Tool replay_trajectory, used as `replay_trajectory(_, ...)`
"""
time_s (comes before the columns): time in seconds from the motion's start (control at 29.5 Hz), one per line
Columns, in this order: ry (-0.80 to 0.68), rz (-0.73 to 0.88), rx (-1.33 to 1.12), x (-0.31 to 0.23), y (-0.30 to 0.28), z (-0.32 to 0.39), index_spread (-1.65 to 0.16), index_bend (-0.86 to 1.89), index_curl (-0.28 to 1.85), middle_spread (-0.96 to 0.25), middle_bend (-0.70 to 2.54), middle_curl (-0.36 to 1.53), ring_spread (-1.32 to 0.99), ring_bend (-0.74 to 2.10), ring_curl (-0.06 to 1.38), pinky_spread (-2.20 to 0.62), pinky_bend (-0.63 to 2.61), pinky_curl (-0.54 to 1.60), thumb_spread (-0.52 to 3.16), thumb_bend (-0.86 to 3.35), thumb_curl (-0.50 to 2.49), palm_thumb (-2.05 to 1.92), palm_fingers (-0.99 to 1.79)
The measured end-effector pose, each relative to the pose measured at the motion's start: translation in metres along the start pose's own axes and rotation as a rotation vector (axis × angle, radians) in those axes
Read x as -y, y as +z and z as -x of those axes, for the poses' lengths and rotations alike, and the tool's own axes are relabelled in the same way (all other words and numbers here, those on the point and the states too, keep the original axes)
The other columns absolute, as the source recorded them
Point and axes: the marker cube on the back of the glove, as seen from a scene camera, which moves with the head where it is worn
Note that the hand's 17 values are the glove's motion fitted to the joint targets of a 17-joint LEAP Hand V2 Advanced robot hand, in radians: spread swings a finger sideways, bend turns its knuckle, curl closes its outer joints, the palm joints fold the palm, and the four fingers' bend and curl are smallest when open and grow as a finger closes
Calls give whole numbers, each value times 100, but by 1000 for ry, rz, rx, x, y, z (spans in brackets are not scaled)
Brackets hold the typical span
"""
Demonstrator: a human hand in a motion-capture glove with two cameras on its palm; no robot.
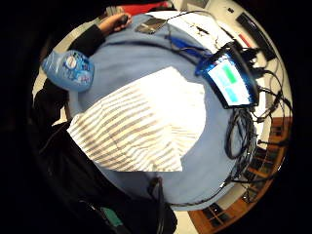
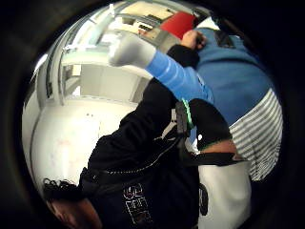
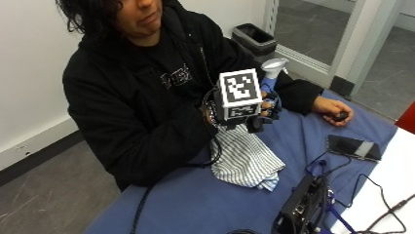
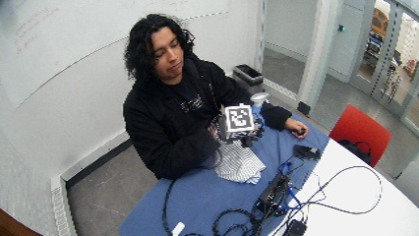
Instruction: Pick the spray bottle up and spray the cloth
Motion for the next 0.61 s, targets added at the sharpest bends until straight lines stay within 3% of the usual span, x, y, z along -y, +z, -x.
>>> replay_trajectory(0.61, 61, -9, -203, -6, -12, -9, -29, 17, 36, 10, 27, 39, 10, 38, 36, 23, 16, 32, 123, -1, 51, 68, 38)
